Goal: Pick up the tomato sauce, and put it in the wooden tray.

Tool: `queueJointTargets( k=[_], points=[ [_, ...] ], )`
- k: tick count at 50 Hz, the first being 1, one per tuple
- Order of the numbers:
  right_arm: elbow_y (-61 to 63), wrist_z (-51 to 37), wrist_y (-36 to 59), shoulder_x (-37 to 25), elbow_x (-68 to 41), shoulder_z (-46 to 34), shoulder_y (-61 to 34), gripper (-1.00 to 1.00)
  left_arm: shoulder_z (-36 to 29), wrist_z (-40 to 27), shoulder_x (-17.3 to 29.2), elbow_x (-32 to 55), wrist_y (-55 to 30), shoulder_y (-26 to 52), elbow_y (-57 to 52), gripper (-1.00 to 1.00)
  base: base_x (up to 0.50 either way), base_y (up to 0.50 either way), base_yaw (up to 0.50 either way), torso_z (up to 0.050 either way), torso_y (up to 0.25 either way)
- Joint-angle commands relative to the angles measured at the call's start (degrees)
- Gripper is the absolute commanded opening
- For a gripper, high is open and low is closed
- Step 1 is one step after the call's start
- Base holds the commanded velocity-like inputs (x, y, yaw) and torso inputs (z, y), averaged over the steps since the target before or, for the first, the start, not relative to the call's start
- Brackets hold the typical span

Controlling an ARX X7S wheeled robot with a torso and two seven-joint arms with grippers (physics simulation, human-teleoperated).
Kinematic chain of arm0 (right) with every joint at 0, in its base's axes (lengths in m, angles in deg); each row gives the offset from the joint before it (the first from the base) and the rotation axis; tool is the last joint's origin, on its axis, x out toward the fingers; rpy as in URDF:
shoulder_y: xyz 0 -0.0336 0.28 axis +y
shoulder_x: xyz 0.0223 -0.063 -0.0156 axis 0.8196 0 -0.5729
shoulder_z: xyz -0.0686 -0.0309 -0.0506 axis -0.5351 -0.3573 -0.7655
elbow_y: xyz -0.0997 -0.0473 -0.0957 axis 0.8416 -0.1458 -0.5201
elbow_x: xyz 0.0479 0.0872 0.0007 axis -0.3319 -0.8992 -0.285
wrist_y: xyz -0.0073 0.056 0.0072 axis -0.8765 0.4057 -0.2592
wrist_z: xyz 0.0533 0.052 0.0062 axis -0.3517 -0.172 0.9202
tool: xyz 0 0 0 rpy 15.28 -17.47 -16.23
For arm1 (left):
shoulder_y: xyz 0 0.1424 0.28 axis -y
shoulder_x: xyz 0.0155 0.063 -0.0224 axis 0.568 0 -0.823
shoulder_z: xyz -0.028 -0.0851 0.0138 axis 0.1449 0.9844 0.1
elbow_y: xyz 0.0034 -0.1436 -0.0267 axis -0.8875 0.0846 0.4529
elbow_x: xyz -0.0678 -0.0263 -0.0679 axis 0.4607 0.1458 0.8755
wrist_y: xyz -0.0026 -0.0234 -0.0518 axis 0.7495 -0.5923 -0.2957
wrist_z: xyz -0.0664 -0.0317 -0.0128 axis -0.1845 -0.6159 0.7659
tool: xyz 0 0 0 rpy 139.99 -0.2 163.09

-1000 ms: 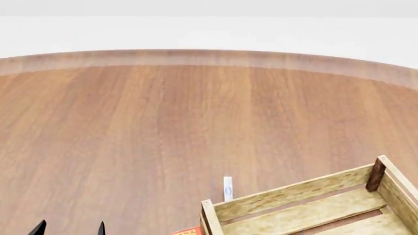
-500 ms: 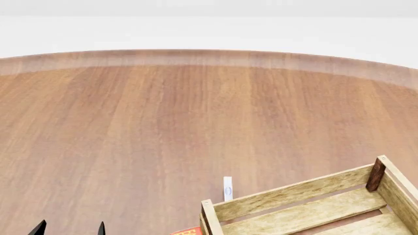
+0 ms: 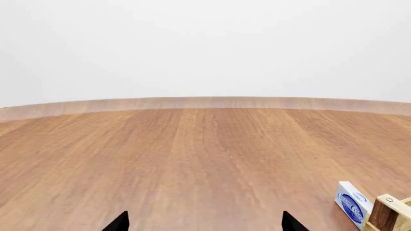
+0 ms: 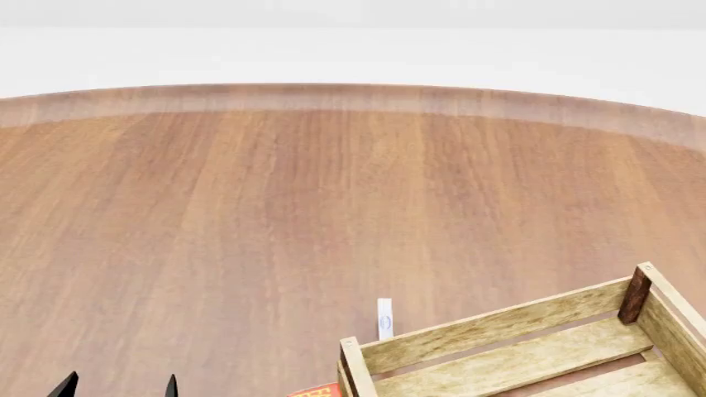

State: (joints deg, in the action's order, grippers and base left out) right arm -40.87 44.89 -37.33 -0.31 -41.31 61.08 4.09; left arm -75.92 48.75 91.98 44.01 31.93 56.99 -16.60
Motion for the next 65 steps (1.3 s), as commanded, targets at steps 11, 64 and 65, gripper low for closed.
queueJointTargets(
  k=[11, 64, 65],
  points=[
    [-4.69, 0.68, 1.45, 0.35, -1.97, -2.34, -2.66, 1.0, -0.51, -0.46, 0.39, 0.39, 0.15, 0.11, 0.05, 1.0, 0.0, 0.0, 0.0, 0.0, 0.0],
    [-11.66, 3.96, 4.27, 0.3, -8.73, -6.82, -7.38, 1.0, -1.67, -1.5, 1.27, 1.27, 0.49, 0.37, 0.16, 1.0, 0.0, 0.0, 0.0, 0.0, 0.0],
    [-11.57, 4.13, 4.72, 0.25, -8.65, -7.02, -7.43, 1.0, -1.69, -1.52, 1.28, 1.29, 0.5, 0.37, 0.16, 1.0, 0.0, 0.0, 0.0, 0.0, 0.0]
  ],
)
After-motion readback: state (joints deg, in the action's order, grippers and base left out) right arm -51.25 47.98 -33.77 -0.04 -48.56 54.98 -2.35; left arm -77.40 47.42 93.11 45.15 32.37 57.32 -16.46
